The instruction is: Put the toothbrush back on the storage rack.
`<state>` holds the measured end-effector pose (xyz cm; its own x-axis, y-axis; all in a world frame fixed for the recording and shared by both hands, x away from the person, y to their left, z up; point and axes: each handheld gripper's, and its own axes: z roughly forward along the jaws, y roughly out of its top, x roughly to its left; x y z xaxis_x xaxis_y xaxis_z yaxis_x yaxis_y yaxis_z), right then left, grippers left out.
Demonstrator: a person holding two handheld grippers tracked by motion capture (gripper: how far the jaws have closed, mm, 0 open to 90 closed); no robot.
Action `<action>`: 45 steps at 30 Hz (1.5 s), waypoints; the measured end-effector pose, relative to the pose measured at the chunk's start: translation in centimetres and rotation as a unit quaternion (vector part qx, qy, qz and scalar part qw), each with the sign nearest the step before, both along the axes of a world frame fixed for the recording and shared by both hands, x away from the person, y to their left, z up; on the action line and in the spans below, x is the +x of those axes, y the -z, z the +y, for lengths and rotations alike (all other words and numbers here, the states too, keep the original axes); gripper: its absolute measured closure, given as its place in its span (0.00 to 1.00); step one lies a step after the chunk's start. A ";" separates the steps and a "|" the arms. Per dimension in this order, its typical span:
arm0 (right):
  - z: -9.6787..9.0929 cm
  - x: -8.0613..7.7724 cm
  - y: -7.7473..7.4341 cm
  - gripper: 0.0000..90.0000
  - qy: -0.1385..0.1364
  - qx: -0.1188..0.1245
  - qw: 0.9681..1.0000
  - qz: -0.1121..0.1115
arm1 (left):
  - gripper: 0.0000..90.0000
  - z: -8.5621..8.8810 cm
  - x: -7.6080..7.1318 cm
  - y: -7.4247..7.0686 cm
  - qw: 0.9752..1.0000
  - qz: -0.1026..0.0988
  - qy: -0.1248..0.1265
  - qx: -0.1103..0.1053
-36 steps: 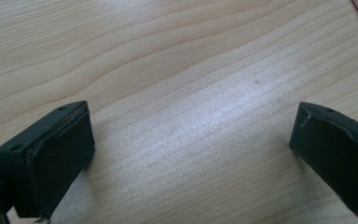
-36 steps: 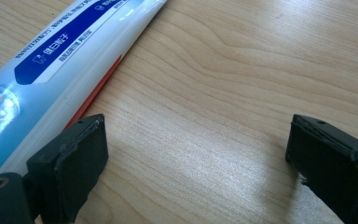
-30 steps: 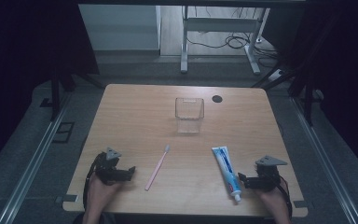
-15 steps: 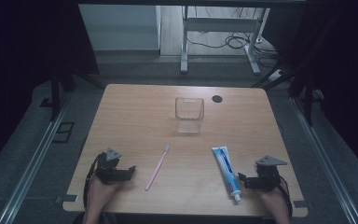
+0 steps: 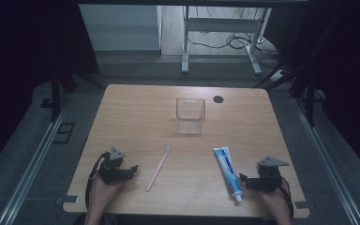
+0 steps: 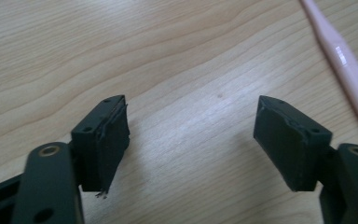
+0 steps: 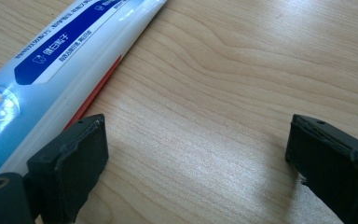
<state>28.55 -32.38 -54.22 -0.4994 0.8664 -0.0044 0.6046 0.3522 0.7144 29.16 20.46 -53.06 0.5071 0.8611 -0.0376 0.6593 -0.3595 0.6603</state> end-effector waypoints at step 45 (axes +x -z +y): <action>0.0 0.0 0.0 0.06 0.002 0.000 1.000 -0.001 | 0.70 -8.8 2.8 -1.8 0.989 0.093 0.112 0.013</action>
<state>28.54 -32.36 -54.22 -0.4958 0.8684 -0.0051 0.6053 0.3497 0.7151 31.98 11.62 -51.31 0.6719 0.7295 -0.1276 0.6700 -0.5254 0.5245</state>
